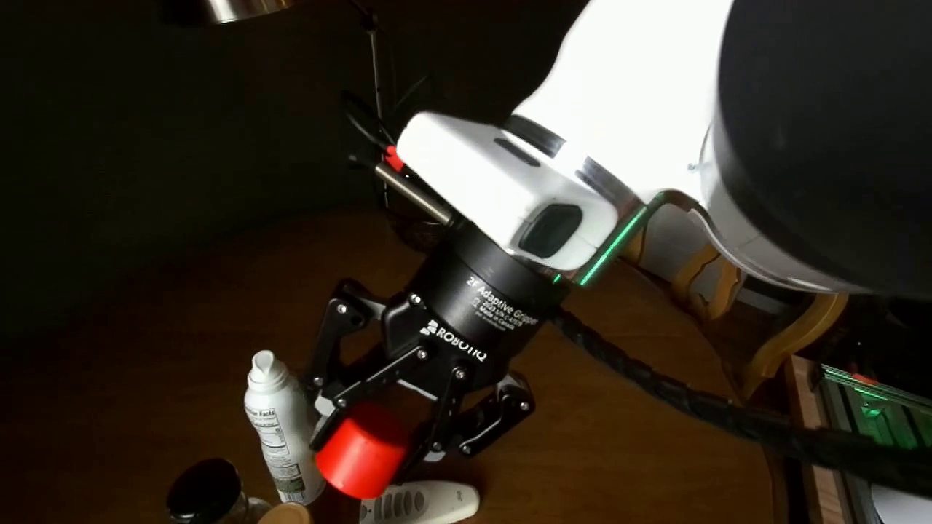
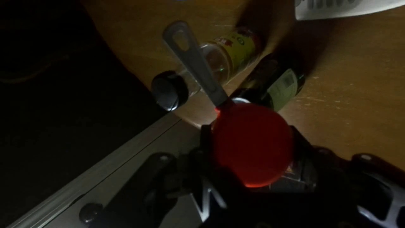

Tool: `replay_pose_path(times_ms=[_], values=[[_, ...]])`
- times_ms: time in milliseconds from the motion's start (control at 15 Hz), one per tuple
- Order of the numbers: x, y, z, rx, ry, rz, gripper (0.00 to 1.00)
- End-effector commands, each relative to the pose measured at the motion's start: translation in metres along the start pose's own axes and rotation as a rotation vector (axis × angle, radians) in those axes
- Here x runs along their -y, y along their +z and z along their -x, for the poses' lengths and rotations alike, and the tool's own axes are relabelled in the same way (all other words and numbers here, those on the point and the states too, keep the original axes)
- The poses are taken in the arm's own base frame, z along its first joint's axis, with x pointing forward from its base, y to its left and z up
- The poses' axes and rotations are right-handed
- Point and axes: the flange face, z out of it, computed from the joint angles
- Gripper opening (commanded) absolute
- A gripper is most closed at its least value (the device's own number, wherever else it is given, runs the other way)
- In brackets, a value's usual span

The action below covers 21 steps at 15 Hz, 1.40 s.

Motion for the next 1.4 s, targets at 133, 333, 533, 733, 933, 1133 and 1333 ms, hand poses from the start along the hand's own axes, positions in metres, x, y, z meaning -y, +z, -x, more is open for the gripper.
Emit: replay_pose_path(times_ms=[133,333,533,733,933,1133,1333], values=[[0.044,0.009,0.050,0.099,0.164,-0.212,0.32],[0.047,0.005,0.057,0.126,0.266,-0.338,0.32],[0.037,0.002,0.046,0.083,0.319,-0.390,0.32],[0.024,0.003,0.031,0.073,0.356,-0.409,0.32],[0.025,0.005,0.029,0.127,0.423,-0.472,0.32],[0.043,0.005,0.036,0.213,0.525,-0.593,0.32],[0.060,0.004,0.051,0.326,0.634,-0.645,0.32]])
